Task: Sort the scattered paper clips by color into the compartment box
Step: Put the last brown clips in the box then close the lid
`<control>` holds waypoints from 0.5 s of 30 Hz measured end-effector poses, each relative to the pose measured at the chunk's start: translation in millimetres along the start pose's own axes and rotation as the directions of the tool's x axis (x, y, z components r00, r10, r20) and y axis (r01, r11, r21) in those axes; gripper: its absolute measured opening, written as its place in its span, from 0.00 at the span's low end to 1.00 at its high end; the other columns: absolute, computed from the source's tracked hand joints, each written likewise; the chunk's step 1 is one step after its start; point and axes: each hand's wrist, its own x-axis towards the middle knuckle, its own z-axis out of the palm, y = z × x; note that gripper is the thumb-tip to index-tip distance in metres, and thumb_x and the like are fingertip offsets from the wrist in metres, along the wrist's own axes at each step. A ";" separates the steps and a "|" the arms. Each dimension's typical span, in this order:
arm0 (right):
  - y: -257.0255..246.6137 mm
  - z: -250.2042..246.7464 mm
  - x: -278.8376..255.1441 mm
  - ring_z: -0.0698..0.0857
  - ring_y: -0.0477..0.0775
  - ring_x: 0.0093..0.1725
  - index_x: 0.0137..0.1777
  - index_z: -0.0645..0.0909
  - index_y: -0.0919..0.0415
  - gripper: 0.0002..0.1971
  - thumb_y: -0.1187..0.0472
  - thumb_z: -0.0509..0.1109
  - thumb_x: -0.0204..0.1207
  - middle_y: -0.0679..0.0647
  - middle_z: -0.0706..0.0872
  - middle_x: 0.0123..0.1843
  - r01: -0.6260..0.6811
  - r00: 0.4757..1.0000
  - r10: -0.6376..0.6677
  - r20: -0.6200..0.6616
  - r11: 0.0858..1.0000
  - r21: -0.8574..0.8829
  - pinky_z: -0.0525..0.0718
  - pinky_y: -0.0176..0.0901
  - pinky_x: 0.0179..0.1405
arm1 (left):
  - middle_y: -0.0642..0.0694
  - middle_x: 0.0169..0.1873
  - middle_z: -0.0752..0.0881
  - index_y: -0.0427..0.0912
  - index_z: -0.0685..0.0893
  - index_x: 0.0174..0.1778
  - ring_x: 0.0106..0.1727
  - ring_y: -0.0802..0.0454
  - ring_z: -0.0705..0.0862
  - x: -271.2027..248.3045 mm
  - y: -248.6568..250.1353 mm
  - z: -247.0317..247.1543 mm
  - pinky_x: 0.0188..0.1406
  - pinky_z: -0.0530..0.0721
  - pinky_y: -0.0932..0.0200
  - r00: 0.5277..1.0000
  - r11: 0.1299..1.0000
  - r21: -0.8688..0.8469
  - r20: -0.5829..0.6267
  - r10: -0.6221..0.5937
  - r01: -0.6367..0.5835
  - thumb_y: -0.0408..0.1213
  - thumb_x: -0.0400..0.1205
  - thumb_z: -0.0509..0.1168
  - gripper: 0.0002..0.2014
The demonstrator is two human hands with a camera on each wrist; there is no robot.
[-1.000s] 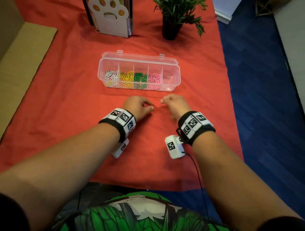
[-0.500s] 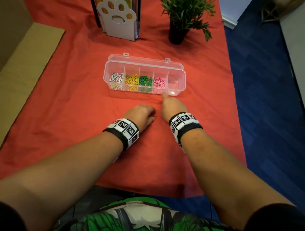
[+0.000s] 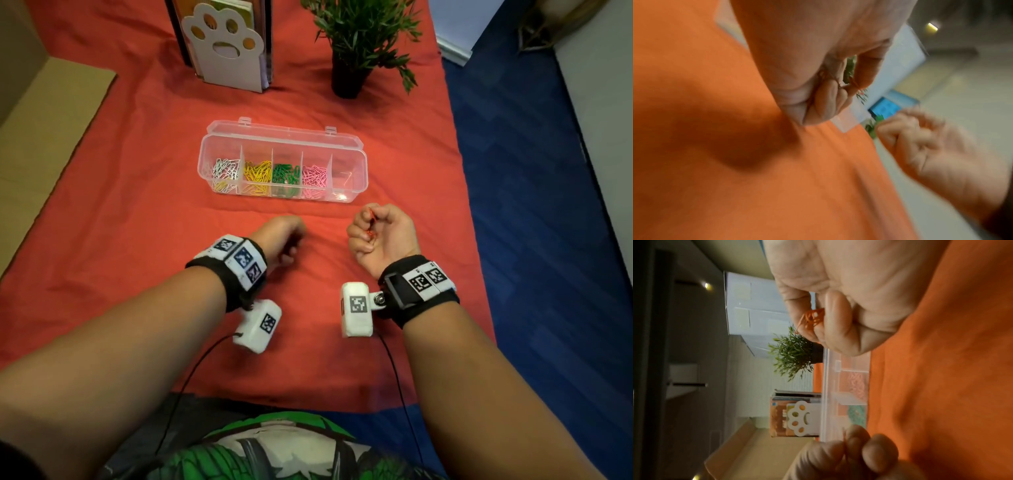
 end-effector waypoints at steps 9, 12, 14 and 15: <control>-14.6 -21.7 -17.3 0.75 0.49 0.28 0.34 0.75 0.61 0.05 0.61 0.60 0.64 0.54 0.75 0.32 -0.014 0.999 0.018 -0.045 0.997 0.076 0.73 0.33 0.19 | 0.45 0.29 0.78 0.39 0.78 0.34 0.27 0.54 0.76 12.0 90.4 27.2 0.23 0.78 0.66 0.992 0.934 -0.351 0.121 -0.027 0.068 0.31 0.76 0.52 0.10; -18.5 -32.3 -22.9 0.75 0.48 0.29 0.34 0.75 0.60 0.08 0.61 0.57 0.72 0.54 0.74 0.33 -0.030 0.989 0.030 -0.142 1.000 0.003 0.74 0.32 0.19 | 0.43 0.29 0.76 0.38 0.74 0.34 0.31 0.49 0.76 30.5 112.8 35.2 0.34 0.83 0.59 0.998 0.915 -0.400 0.047 -0.040 0.055 0.30 0.76 0.51 0.09; -20.7 -36.8 -25.4 0.75 0.49 0.30 0.34 0.75 0.61 0.11 0.61 0.55 0.76 0.54 0.76 0.33 -0.041 0.982 0.037 -0.187 0.999 -0.018 0.76 0.33 0.20 | 0.44 0.30 0.72 0.40 0.70 0.32 0.30 0.48 0.72 33.2 121.8 41.1 0.35 0.79 0.56 1.000 0.927 -0.375 -0.011 -0.025 0.019 0.31 0.72 0.53 0.04; -21.7 -38.4 -26.4 0.75 0.49 0.31 0.35 0.76 0.61 0.11 0.62 0.55 0.77 0.54 0.76 0.33 -0.042 0.977 0.035 -0.209 0.999 -0.028 0.77 0.33 0.21 | 0.45 0.30 0.70 0.41 0.69 0.31 0.29 0.49 0.71 33.6 125.1 44.1 0.34 0.77 0.56 0.999 0.937 -0.350 -0.044 -0.010 -0.006 0.32 0.70 0.55 0.03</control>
